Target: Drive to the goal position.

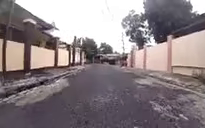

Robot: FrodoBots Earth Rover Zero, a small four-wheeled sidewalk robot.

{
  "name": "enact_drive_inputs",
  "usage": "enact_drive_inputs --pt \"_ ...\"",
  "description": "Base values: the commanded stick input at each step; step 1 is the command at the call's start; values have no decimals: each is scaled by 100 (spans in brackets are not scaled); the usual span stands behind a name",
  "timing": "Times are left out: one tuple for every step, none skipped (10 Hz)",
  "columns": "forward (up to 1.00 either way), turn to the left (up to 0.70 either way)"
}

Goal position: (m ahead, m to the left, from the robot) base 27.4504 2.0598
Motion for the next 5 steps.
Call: enact_drive_inputs --pt "100 0" --pt "100 0" --pt "100 0" --pt "100 0" --pt "100 0"
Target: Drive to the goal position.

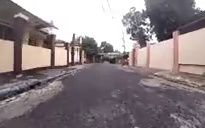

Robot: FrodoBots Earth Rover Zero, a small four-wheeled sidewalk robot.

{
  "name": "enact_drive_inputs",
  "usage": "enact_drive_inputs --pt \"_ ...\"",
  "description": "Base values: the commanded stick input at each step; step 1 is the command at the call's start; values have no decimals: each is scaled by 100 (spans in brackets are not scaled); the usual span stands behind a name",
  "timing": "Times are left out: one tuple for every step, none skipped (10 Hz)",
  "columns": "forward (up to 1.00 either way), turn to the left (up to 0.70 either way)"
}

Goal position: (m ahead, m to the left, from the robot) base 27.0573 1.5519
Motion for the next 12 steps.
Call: enact_drive_inputs --pt "100 0" --pt "100 0" --pt "100 0" --pt "100 0" --pt "100 0" --pt "100 0" --pt "100 0" --pt "100 0" --pt "100 0" --pt "100 0" --pt "100 0" --pt "100 0"
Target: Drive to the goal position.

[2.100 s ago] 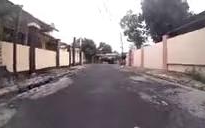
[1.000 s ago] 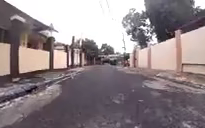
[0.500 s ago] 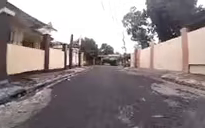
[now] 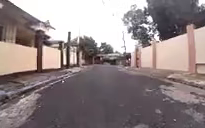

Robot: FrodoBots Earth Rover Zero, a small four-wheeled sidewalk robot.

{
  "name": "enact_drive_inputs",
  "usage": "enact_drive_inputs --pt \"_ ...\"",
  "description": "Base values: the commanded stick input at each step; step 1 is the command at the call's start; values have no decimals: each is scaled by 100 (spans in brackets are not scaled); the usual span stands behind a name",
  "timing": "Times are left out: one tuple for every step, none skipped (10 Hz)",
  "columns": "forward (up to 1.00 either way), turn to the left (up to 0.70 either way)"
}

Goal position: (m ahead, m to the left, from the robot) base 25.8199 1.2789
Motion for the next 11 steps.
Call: enact_drive_inputs --pt "100 0" --pt "100 0" --pt "100 0" --pt "100 0" --pt "100 0" --pt "100 0" --pt "100 0" --pt "100 0" --pt "100 0" --pt "100 0" --pt "100 0"
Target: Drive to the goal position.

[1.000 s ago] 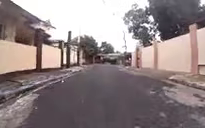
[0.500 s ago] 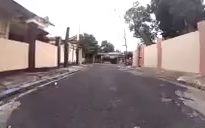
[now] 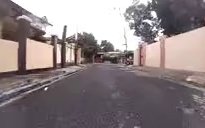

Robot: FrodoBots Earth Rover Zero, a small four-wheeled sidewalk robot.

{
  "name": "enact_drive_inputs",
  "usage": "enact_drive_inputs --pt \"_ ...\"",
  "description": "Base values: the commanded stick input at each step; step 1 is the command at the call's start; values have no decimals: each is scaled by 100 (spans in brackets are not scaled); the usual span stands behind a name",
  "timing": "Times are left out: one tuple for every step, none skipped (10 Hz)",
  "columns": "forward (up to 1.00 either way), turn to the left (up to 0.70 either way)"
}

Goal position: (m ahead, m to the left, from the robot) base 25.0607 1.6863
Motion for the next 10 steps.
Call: enact_drive_inputs --pt "100 0" --pt "100 0" --pt "100 0" --pt "100 0" --pt "100 0" --pt "100 0" --pt "100 0" --pt "100 0" --pt "100 0" --pt "100 0"
